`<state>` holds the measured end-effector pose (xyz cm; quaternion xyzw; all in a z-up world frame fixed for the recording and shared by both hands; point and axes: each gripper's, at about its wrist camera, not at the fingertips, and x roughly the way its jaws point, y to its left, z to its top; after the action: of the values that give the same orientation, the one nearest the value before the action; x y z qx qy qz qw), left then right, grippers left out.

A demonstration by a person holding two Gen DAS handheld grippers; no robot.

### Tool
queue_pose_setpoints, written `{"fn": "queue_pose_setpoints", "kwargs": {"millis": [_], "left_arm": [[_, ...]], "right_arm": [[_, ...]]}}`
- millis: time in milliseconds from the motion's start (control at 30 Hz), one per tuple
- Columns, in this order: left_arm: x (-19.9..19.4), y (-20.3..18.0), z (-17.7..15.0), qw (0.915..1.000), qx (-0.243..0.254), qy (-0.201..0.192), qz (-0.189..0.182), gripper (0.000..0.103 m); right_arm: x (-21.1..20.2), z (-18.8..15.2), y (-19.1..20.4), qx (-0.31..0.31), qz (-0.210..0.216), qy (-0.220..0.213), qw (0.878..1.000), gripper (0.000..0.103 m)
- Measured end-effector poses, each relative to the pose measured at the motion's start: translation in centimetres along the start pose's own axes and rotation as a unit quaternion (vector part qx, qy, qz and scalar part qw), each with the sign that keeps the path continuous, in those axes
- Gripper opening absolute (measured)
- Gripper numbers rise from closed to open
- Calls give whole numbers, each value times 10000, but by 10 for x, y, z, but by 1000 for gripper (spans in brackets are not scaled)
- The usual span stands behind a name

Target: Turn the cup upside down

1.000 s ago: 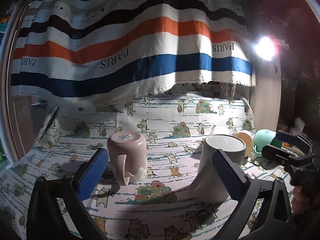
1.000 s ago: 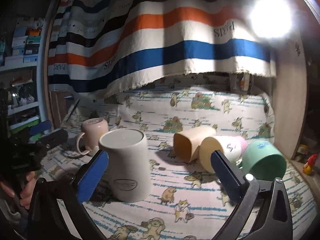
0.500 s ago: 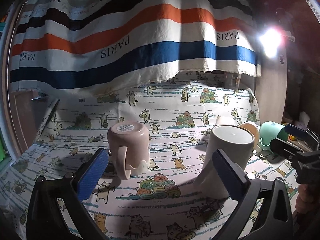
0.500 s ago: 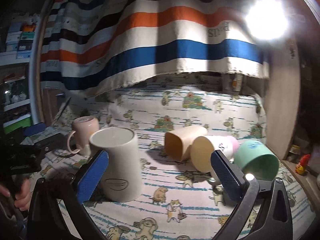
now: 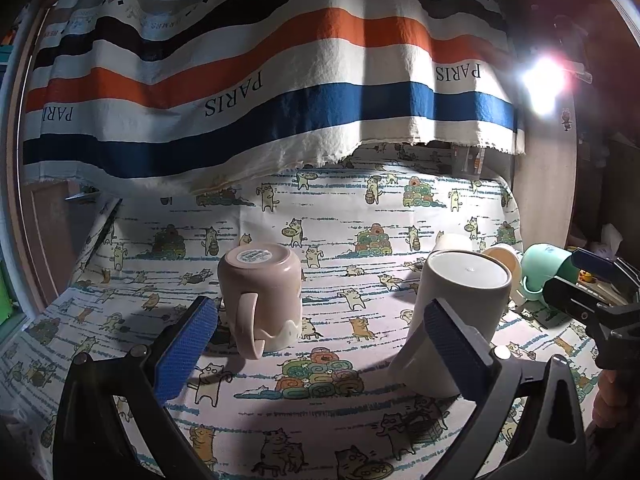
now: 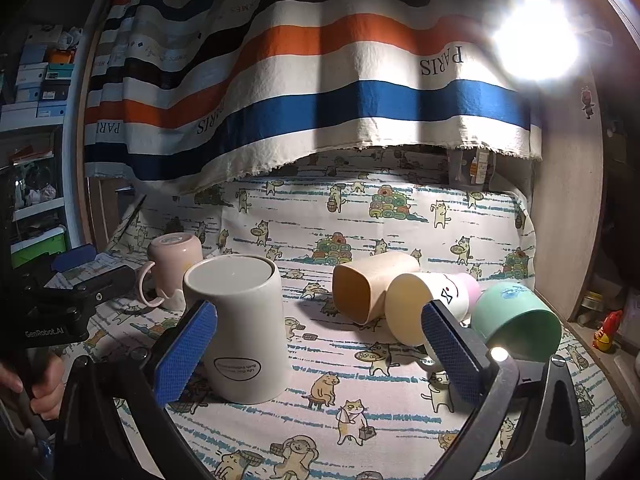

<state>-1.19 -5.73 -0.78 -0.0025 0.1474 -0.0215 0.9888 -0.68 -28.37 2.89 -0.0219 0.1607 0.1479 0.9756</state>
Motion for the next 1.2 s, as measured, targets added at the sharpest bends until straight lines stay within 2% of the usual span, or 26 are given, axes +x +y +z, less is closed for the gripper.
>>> {"fn": "queue_pose_setpoints", "kwargs": {"millis": [1200], "left_arm": [[-1, 2, 0, 10000, -28, 11, 47, 103]], "right_arm": [[1, 0, -2, 13, -21, 1, 10000, 103]]}}
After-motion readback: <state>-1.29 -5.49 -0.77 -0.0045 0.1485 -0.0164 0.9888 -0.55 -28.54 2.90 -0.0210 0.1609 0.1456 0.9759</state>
